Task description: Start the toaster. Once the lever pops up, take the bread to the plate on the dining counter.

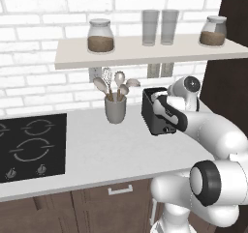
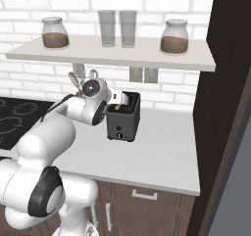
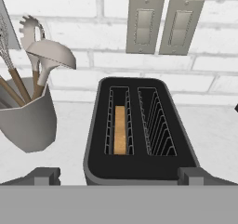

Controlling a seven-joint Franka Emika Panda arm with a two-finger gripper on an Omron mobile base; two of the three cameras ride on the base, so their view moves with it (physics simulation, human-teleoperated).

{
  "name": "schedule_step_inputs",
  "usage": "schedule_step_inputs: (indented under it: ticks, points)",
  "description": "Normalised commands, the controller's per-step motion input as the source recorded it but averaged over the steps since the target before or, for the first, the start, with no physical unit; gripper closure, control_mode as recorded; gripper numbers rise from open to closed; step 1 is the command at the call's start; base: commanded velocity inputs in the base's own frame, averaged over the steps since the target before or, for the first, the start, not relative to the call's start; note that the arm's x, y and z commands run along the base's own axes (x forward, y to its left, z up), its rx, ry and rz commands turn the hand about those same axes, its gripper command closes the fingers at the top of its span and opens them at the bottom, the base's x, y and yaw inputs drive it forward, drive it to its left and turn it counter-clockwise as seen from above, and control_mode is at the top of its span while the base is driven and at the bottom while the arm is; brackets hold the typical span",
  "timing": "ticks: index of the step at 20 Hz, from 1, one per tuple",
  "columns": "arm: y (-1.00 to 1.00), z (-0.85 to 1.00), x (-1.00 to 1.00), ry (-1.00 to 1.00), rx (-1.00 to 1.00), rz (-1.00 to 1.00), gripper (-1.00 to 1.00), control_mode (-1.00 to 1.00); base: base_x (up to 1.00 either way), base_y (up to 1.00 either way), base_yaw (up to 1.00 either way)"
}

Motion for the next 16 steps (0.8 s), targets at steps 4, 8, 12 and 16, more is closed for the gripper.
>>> schedule_step_inputs:
  ticks: [4,8,12,16]
  points:
    - [0.00,0.00,0.00,0.00,0.00,0.00,-1.00,-1.00,0.00,0.00,0.00]
    - [0.00,0.00,0.00,0.00,0.00,0.00,-1.00,-1.00,0.00,0.00,0.00]
    - [0.00,0.00,0.00,0.00,0.00,0.00,-1.00,-1.00,0.00,0.00,0.00]
    - [0.00,0.00,0.00,0.00,0.00,0.00,-1.00,-1.00,0.00,0.00,0.00]
